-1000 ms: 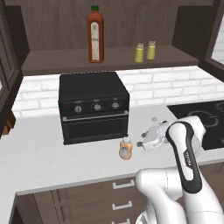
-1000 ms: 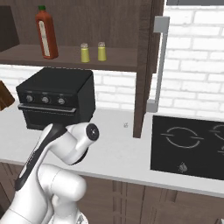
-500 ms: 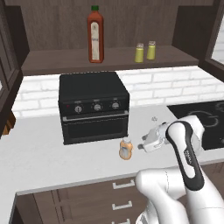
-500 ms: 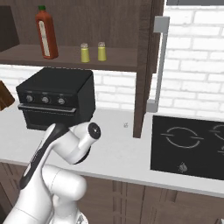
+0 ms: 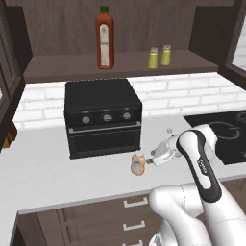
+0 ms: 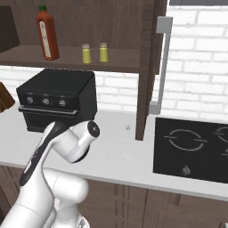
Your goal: Put the shaker and condiment bottle from the counter next to their counterparts in the cabinet.
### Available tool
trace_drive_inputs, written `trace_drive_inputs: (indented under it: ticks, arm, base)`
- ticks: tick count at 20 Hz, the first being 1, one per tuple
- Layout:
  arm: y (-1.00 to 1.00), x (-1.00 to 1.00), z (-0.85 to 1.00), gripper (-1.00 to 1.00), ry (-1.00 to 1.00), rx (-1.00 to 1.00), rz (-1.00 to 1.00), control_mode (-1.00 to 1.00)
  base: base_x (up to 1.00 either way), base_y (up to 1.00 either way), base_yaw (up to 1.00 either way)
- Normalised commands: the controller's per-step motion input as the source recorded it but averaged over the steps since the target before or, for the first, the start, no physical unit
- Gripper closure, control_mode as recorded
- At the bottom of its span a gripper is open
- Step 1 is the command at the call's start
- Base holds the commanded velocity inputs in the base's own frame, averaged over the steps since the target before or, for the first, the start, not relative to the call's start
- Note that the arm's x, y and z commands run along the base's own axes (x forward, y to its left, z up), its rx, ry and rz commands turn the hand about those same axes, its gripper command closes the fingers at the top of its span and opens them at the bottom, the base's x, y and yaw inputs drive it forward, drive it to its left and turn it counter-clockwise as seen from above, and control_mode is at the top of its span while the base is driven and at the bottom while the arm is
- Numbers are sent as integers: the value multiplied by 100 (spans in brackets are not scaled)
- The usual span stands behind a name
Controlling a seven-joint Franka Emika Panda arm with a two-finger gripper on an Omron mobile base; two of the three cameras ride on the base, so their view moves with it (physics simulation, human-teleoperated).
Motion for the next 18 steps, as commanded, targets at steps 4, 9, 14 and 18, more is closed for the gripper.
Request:
trace_drive_inputs:
  ticks: [4,9,14,18]
  arm:
    - [33,0,-37,-100,2,5,-8,-100]
    - [-3,0,-46,-100,-10,6,-21,-100]
    - [-1,0,-39,-100,-8,5,-20,-100]
    - [16,0,-49,-100,0,2,-13,-100]
  base:
    - [0,0,0]
    - [0,0,0]
    - [0,0,0]
    - [0,0,0]
